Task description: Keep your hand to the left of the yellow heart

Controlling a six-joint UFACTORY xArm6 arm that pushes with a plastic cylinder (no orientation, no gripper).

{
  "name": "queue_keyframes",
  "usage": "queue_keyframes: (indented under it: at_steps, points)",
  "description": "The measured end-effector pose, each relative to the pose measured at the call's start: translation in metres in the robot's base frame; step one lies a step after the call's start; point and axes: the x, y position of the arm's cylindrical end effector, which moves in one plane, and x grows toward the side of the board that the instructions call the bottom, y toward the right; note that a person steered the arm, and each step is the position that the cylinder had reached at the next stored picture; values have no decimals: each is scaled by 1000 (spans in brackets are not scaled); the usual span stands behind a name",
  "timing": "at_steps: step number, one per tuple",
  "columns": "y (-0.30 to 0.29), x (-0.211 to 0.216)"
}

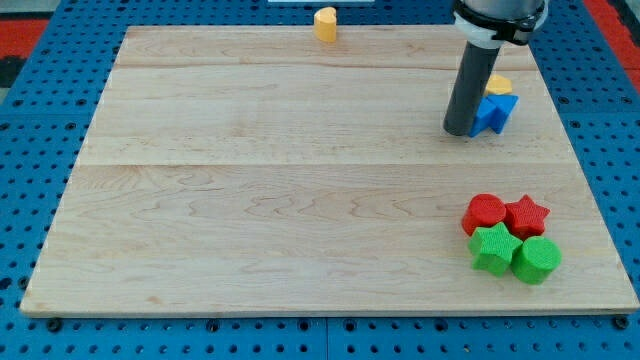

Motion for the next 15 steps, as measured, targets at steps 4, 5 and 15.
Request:
queue_keyframes:
  at_steps: [4,5,15]
  points:
    - [-71,-152]
    - [-68,-197]
    - [-400,-149]
